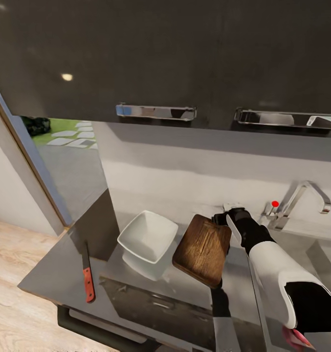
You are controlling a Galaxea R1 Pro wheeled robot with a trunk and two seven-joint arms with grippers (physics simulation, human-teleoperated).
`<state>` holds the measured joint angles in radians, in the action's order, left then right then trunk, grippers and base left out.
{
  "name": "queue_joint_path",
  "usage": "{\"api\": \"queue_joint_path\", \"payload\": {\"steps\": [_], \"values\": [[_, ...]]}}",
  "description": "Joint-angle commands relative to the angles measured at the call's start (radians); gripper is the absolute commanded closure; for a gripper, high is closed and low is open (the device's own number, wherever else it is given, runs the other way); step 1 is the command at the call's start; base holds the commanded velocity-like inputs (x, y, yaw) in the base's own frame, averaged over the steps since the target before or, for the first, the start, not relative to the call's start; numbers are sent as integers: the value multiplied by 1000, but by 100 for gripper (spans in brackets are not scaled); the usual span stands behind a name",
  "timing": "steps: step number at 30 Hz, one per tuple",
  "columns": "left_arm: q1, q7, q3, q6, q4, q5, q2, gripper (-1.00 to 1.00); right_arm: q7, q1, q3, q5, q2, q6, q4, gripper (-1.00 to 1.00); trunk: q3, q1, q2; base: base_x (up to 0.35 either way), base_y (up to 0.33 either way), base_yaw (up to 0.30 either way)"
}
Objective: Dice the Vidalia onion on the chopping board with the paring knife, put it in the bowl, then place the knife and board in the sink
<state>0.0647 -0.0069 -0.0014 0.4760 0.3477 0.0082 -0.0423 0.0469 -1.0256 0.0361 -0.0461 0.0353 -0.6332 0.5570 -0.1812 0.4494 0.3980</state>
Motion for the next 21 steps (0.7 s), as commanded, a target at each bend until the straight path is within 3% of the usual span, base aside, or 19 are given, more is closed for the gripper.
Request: {"api": "queue_joint_path", "payload": {"steps": [1,21], "values": [[0,-1,0,1,1,1,0,-100,1,-1,4,-5,0,-6,1,-100,-3,1,2,0,0,0],[1,-1,0,0,0,1,0,-100,1,-1,5,-5,-2,-5,1,-100,-26,1,2,0,0,0]]}}
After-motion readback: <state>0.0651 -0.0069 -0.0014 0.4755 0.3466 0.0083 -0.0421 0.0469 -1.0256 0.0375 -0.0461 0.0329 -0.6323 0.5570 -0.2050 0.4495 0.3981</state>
